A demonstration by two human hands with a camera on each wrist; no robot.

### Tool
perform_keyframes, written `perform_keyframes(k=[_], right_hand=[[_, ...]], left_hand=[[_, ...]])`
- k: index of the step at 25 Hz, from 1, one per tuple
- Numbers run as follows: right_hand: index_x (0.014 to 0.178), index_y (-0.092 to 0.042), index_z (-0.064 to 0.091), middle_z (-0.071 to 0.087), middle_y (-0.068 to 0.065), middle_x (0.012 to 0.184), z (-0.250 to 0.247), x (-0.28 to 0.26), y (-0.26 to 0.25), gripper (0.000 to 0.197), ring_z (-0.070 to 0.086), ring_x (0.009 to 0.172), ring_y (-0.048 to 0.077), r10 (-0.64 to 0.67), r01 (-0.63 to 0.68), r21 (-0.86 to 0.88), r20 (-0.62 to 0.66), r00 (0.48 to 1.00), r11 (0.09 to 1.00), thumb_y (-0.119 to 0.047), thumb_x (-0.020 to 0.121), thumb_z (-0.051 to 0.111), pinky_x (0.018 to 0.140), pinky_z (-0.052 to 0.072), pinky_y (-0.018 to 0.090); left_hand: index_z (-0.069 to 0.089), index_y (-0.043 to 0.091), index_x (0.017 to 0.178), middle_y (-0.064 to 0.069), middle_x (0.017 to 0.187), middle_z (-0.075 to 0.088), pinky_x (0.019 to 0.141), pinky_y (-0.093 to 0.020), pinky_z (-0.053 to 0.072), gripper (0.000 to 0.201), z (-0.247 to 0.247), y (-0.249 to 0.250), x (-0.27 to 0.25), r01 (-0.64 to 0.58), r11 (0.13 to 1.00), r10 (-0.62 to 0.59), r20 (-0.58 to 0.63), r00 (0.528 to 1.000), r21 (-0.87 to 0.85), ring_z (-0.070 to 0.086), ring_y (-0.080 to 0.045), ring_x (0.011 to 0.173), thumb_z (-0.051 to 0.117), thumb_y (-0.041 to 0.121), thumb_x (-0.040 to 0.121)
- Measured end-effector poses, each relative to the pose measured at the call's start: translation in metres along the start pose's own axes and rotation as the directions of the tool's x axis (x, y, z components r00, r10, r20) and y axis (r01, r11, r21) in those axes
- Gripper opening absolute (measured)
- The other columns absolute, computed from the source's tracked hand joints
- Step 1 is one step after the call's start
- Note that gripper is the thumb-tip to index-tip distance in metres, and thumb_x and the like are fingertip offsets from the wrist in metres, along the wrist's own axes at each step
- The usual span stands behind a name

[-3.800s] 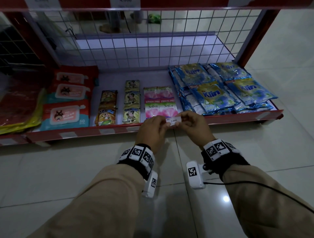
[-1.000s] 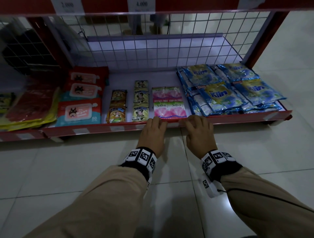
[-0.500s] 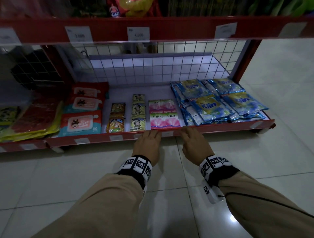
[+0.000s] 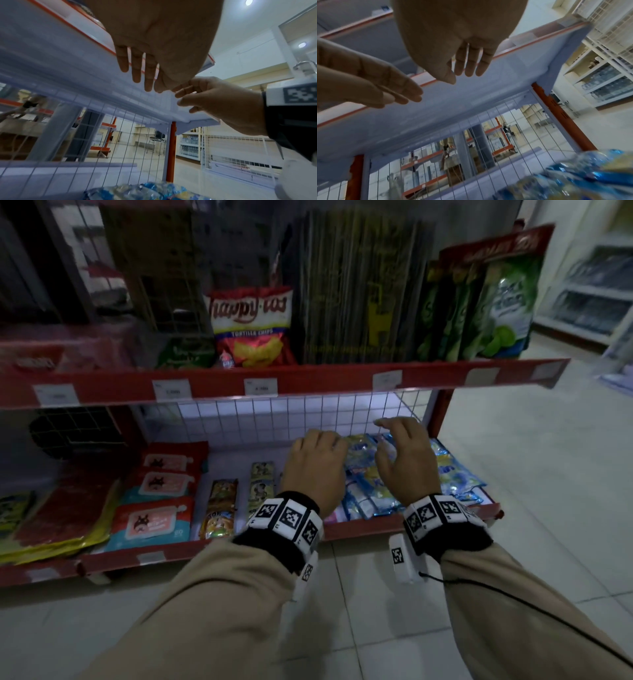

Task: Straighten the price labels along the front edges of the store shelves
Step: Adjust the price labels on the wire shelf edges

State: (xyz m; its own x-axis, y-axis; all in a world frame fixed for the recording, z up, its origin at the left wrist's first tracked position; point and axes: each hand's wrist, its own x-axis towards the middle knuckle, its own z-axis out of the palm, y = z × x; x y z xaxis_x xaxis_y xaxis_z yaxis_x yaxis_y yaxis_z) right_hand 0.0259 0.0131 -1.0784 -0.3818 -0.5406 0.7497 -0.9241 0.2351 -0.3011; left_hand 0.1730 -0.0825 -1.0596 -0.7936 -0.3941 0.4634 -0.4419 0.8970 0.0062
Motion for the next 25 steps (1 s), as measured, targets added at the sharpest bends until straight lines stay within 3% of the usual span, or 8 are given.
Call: perform_keyframes(k=[5,10,16,21,25], right_hand=[[0.116,-0.008,0.059,0.057,0.011,0.113,-0.019,0.058,-0.014,0.033,0.048,0.102,0.028,-0.093,0.091,-0.038,-0.061,0.994,0.995,-0.008,0.083,0.059,0.085,0.040,0.032],[0.111,-0.002,0.063,0.060,0.016,0.107,-0.022,0.075,-0.012,0.031,0.054,0.094,0.035,-0.117,0.107,-0.115,-0.084,0.990,0.988,-0.007,0.081,0.062,0.079,0.047,0.041],[0.112,-0.010,0.060,0.055,0.014,0.107,-0.018,0.083,-0.011,0.036,0.052,0.093,0.034,-0.108,0.089,-0.239,-0.068,0.992,0.967,-0.031,0.084,0.066,0.073,0.044,0.040],[0.100,-0.019,0.054,0.048,0.008,0.106,-0.024,0.096,-0.014,0.034,0.044,0.096,0.031,-0.045,0.046,-0.280,0.010,0.999,0.959,-0.043,0.079,0.063,0.076,0.037,0.040],[0.097,-0.015,0.054,0.052,0.007,0.100,-0.033,0.103,-0.011,0.033,0.045,0.095,0.030,-0.083,0.102,-0.293,0.080,0.993,0.951,-0.041,0.079,0.064,0.077,0.035,0.040]], left_hand=[[0.046,0.016,0.133,-0.004,0.137,0.045,0.099,-0.039,0.031,0.051,-0.037,0.003,0.042,-0.024,0.998,0.031,-0.123,0.992,0.057,0.036,-0.026,0.127,0.053,0.018,0.083],[0.038,0.013,0.138,-0.004,0.143,0.037,0.102,-0.037,0.028,0.058,-0.056,-0.004,0.062,0.000,0.992,0.013,-0.103,0.995,0.126,0.031,-0.023,0.131,0.048,0.023,0.082],[0.032,0.015,0.141,-0.003,0.141,0.035,0.100,-0.037,0.031,0.060,-0.058,-0.008,0.067,-0.009,0.984,0.023,-0.077,0.997,0.176,0.032,-0.024,0.127,0.048,0.026,0.085],[0.029,0.017,0.142,-0.005,0.134,0.036,0.093,-0.036,0.034,0.063,-0.057,-0.002,0.070,0.016,0.987,-0.004,-0.074,0.997,0.163,0.035,-0.026,0.120,0.049,0.023,0.083],[0.042,0.019,0.127,-0.005,0.130,0.037,0.089,-0.036,0.032,0.045,-0.057,0.005,0.075,-0.015,0.980,0.028,-0.062,0.998,0.200,0.035,-0.026,0.117,0.048,0.025,0.083]])
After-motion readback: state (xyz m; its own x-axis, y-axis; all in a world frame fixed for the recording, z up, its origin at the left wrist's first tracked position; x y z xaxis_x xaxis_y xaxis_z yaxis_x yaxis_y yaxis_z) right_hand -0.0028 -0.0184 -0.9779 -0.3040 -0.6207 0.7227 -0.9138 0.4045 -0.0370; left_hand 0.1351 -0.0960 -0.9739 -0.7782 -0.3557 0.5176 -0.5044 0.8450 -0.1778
